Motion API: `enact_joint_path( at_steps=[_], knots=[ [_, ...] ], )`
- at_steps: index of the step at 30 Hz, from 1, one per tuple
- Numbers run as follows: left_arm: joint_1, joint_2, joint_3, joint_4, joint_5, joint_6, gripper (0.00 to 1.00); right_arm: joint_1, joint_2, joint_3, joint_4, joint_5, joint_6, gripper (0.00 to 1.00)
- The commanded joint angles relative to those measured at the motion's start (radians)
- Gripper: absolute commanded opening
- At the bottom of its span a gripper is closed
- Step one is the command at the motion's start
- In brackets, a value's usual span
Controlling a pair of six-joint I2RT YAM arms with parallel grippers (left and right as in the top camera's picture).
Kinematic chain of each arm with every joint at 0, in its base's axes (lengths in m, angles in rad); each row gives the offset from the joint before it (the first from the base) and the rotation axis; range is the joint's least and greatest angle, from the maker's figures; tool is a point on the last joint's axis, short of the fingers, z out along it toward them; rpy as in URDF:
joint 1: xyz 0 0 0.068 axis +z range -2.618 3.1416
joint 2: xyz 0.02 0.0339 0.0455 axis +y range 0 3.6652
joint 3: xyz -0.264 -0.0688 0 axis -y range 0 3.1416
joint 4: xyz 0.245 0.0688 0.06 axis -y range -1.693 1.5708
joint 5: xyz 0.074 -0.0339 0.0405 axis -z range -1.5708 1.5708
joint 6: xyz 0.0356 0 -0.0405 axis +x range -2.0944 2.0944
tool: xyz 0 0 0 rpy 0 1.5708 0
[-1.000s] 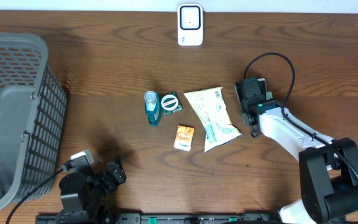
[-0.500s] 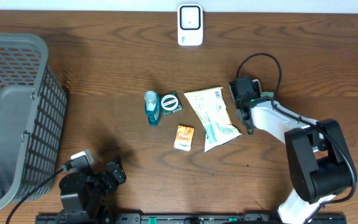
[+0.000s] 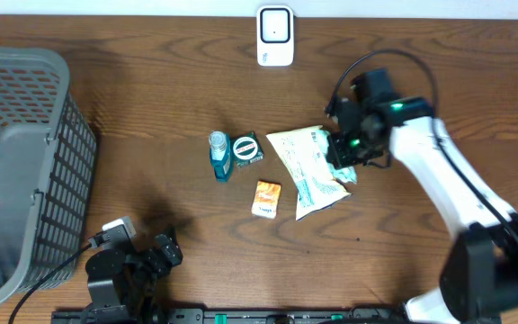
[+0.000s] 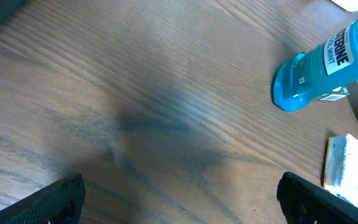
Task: Scan the item barcode
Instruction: 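Lift the wipes packet with the right gripper and turn it, then carry the wipes packet to the white scanner with the right gripper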
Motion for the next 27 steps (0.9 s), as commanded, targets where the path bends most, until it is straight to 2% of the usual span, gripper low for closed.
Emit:
enact_joint_path(
  at_steps=[1,5,8,10,18,22,27],
  knots=[
    [-0.004,-0.001,-0.009,-0.039,-0.009,0.002,0.98,-0.058,-0.058,0.019,-0.071,-0.502,-0.135,0.01],
    [-0.004,-0.001,-0.009,-0.039,-0.009,0.002,0.98,-0.087,-0.059,0.016,-0.190,-0.832,-0.261,0.01],
    [-0.004,-0.001,-0.009,-0.039,-0.009,0.002,0.98,-0.085,-0.059,0.016,-0.254,-0.959,-0.326,0.01],
    [-0.004,-0.001,-0.009,-0.039,-0.009,0.002,0.98,-0.080,-0.059,0.016,-0.282,-0.996,-0.384,0.01],
    [-0.004,-0.001,-0.009,-0.039,-0.009,0.002,0.98,-0.079,-0.059,0.016,-0.471,-1.193,-0.385,0.01],
    [-0.004,-0.001,-0.009,-0.039,-0.009,0.002,0.98,-0.079,-0.059,0.016,-0.623,-1.185,-0.352,0.01],
    [-0.004,-0.001,-0.009,-0.039,-0.009,0.002,0.98,-0.079,-0.059,0.016,-0.674,-1.185,-0.352,0.01]
  ],
)
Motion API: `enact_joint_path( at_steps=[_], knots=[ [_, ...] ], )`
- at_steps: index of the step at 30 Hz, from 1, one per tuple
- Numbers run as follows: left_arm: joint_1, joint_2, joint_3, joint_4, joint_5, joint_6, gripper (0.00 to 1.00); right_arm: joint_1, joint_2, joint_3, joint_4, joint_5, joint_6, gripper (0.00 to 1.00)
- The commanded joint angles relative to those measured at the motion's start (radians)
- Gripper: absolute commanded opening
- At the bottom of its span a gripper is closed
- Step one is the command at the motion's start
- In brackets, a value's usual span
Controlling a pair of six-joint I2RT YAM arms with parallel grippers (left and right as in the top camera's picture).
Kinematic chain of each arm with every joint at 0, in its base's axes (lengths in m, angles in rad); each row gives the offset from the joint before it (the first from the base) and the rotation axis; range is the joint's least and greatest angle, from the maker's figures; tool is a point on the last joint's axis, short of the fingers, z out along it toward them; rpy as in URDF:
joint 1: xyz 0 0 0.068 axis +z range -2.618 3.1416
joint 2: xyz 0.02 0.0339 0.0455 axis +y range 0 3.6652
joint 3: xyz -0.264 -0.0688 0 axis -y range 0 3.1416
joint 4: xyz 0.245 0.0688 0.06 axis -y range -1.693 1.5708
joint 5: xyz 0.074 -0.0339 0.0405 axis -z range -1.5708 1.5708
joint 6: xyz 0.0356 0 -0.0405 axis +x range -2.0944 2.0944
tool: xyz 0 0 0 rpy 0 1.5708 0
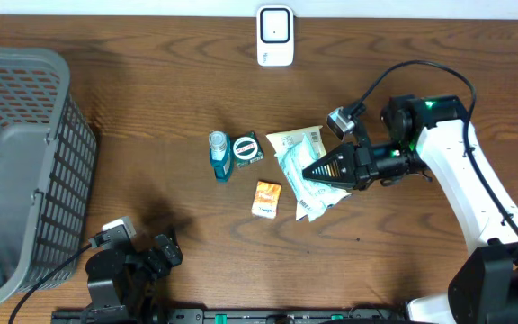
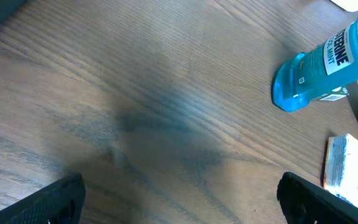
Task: Scan the item barcode
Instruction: 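Carry the wipes packet to the white scanner with the right gripper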
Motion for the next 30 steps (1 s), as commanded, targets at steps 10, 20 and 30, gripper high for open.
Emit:
enact_joint_path(
  at_steps=[10,20,30],
  knots=[
    [-0.004,-0.001,-0.009,-0.039,-0.009,0.002,0.98,0.005,0.001,0.002,-0.046,-0.059,-0.008,0.01],
    [-0.004,-0.001,-0.009,-0.039,-0.009,0.002,0.98,0.027,0.001,0.002,0.667,0.214,-0.079,0.01],
    [-0.004,-0.001,-0.009,-0.039,-0.009,0.002,0.98,0.280,0.012,0.002,1.203,1.399,0.416,0.01]
  ],
)
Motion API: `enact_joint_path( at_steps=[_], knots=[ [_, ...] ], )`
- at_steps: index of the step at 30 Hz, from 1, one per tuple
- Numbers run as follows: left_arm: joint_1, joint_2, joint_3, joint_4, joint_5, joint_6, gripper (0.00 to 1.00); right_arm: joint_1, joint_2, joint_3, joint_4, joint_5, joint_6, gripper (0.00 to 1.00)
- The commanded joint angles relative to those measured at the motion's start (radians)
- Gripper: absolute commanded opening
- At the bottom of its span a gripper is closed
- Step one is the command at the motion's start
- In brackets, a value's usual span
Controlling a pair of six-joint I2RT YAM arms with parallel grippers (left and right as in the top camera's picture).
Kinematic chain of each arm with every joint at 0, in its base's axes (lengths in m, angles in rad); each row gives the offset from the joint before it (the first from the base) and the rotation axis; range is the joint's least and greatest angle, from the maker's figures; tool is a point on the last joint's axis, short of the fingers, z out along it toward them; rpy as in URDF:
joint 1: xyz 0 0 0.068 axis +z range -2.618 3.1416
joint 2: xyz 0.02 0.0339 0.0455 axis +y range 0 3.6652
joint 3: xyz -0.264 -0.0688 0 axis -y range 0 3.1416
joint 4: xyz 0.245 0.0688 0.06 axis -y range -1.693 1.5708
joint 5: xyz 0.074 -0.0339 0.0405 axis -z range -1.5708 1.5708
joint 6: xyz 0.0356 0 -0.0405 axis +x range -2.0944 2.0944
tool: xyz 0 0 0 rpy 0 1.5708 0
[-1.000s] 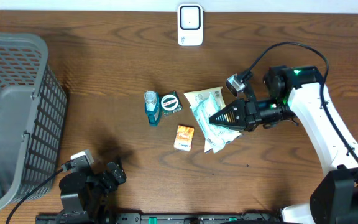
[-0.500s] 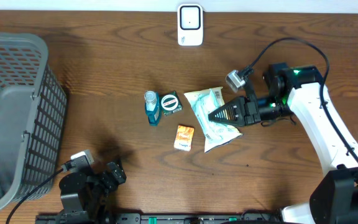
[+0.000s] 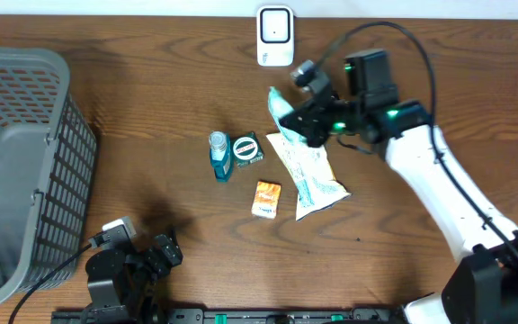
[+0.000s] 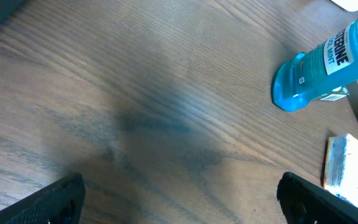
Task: Scan the item barcode
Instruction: 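Carry the wipes packet to the white scanner with the right gripper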
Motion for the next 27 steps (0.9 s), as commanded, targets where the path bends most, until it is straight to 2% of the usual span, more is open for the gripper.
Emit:
enact_joint_path(
  at_steps=[1,3,10,15,27],
  knots=[
    [-0.004,-0.001,-0.010,-0.039,-0.009,0.002,0.98,0.099,0.018,0.007,0.120,0.555,0.127,0.01],
    [-0.004,-0.001,-0.010,-0.039,-0.009,0.002,0.98,0.118,0.044,0.007,0.196,0.618,0.127,0.01],
    [-0.004,-0.001,-0.010,-0.039,-0.009,0.002,0.98,0.116,0.238,0.016,0.534,0.624,0.130,0.01],
    [-0.004,-0.001,-0.010,-0.039,-0.009,0.002,0.98,0.114,0.406,0.134,0.698,0.631,0.130,0.01],
    [-0.004,-0.001,-0.010,-0.039,-0.009,0.002,0.98,0.096,0.820,0.718,0.647,0.755,0.084,0.01]
  ],
)
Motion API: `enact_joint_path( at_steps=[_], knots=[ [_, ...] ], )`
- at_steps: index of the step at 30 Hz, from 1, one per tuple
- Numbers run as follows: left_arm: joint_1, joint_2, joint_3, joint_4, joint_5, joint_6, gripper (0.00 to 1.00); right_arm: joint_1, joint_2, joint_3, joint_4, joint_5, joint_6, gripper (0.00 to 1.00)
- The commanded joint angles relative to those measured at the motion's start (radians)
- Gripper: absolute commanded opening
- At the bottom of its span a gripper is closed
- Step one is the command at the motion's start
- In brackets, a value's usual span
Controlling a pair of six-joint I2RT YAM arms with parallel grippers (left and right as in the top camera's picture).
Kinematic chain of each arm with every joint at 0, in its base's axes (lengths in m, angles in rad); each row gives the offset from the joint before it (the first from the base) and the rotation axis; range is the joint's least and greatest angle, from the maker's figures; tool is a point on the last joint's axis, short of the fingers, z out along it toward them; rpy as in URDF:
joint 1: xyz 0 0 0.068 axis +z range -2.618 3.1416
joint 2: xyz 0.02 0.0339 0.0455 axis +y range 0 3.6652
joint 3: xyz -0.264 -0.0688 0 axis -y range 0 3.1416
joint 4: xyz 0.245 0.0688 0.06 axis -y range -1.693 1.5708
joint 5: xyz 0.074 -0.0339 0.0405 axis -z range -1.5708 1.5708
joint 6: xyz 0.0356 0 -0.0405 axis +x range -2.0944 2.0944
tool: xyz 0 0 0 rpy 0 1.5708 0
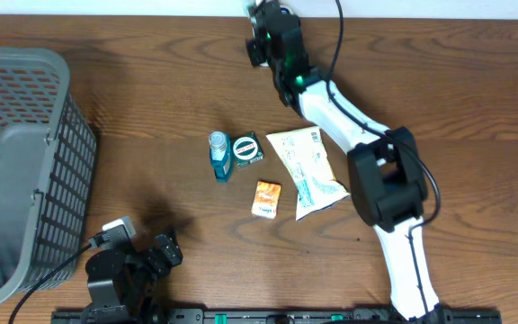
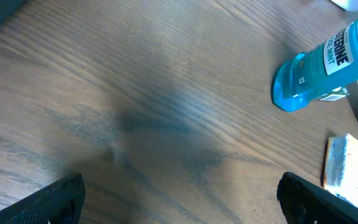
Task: Scan the item barcode
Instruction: 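Carry the wipes packet to the white scanner with the right gripper, then carry the green wipes packet to the right table edge and release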
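Note:
My right arm reaches to the far edge of the table, and its gripper (image 1: 261, 29) sits over the spot of the white scanner, which it hides. A pale sliver of the teal-and-white packet (image 1: 249, 7) shows at its tip; the rest is covered. My left gripper (image 2: 179, 205) is low at the near left, open over bare wood, with its dark fingertips (image 2: 61, 198) in the bottom corners of the left wrist view.
A blue mouthwash bottle (image 1: 219, 155) lies mid-table with a green tin (image 1: 246, 148) beside it. An orange box (image 1: 265, 198) and a large white packet (image 1: 307, 169) lie to their right. A grey mesh basket (image 1: 25, 171) fills the left side.
My right gripper has gone from just below and right of the scanner, with the packet in plain sight, to directly over the scanner at the far edge. The left arm is unchanged.
My right gripper was first down at the right end of the white packets. It then lay low across them, pointing left. Later it held a teal-and-white packet raised near the scanner, and now it covers the scanner. The left gripper stayed open and still throughout.

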Motion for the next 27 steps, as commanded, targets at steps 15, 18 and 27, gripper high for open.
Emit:
enact_joint_path(
  at_steps=[15,18,27],
  knots=[
    [-0.004,-0.001,-0.010,-0.039,-0.009,0.003,0.98,-0.048,0.134,0.210,-0.047,0.363,0.015,0.01],
    [-0.004,-0.001,-0.010,-0.039,-0.009,0.003,0.98,-0.063,0.111,0.212,-0.117,0.515,0.014,0.01],
    [-0.004,-0.001,-0.010,-0.039,-0.009,0.003,0.98,-0.244,0.072,0.212,-0.525,0.844,0.017,0.01]
  ],
)
